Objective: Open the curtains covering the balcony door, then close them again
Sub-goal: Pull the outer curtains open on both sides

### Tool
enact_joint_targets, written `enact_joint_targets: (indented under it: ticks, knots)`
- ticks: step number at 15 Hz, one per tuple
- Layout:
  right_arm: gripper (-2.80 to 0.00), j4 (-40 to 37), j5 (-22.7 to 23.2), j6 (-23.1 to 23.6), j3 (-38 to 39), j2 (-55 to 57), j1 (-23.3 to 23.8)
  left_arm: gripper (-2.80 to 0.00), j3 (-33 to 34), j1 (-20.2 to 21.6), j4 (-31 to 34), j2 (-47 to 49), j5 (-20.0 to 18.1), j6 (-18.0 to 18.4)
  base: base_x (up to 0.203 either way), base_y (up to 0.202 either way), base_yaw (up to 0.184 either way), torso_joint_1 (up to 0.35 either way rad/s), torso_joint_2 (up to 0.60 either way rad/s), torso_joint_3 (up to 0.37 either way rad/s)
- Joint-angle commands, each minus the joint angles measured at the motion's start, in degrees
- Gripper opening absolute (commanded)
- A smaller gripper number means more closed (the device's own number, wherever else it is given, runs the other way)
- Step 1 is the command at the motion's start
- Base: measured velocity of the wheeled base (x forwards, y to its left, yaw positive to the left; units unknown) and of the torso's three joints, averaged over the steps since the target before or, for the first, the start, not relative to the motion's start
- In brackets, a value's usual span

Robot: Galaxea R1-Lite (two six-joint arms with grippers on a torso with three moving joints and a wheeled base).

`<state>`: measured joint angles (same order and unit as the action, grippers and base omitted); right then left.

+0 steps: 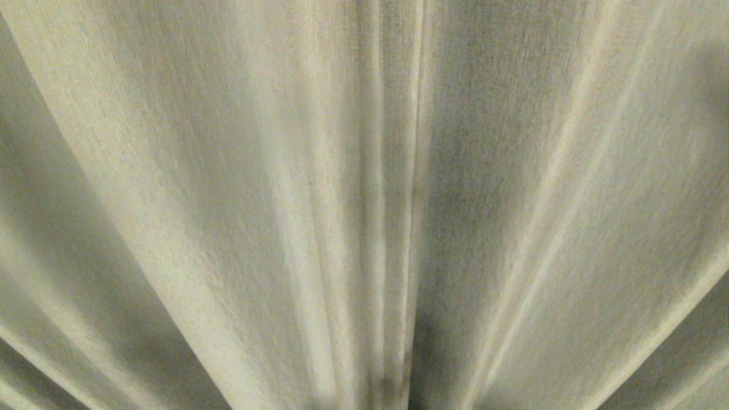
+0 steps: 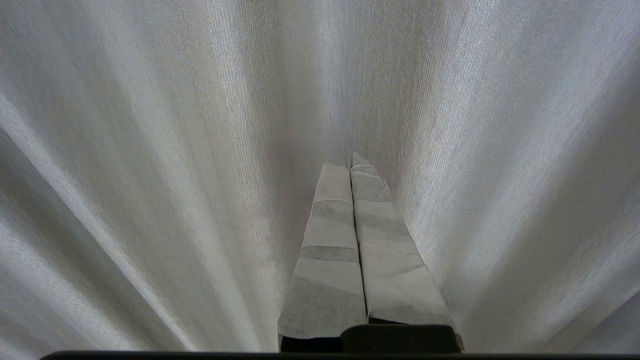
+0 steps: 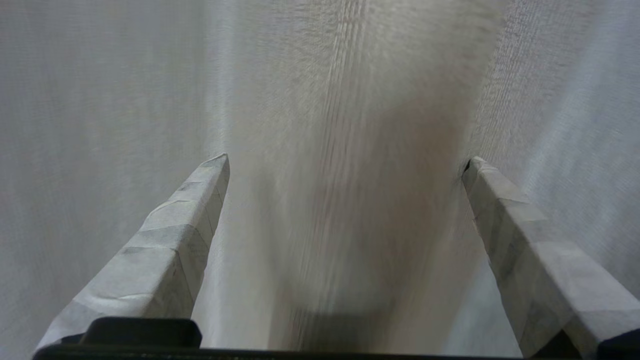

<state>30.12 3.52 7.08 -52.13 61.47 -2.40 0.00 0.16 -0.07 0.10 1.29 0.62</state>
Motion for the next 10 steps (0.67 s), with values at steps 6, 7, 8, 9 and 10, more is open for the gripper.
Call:
enact_joint_targets:
  ticks: [6, 7, 8, 9, 10]
  knots:
    - [0.00, 4.23, -0.10, 0.13, -3.70, 7.80, 0.38, -2.80, 0.00, 0.02, -0.01, -0.01, 0.03, 0.00, 0.000, 0.000, 0.000, 0.000, 0.00, 0.000]
    - [-2.80, 4.32, -0.10, 0.13, -3.69, 8.13, 0.55, -2.80, 0.00, 0.02, -0.01, -0.01, 0.03, 0.00, 0.000, 0.000, 0.000, 0.000, 0.00, 0.000]
    - [-2.80, 4.26, -0.10, 0.06, -3.76, 8.27, 0.77, -2.80, 0.00, 0.02, -0.01, -0.01, 0.03, 0.00, 0.000, 0.000, 0.000, 0.000, 0.00, 0.000]
    - [-2.80, 4.33, -0.10, 0.13, -3.77, 8.47, 0.82, -2.80, 0.00, 0.02, -0.01, -0.01, 0.03, 0.00, 0.000, 0.000, 0.000, 0.000, 0.00, 0.000]
    - [-2.80, 4.24, -0.10, 0.04, -3.76, 8.49, 0.82, -2.80, 0.00, 0.02, -0.01, -0.01, 0.03, 0.00, 0.000, 0.000, 0.000, 0.000, 0.00, 0.000]
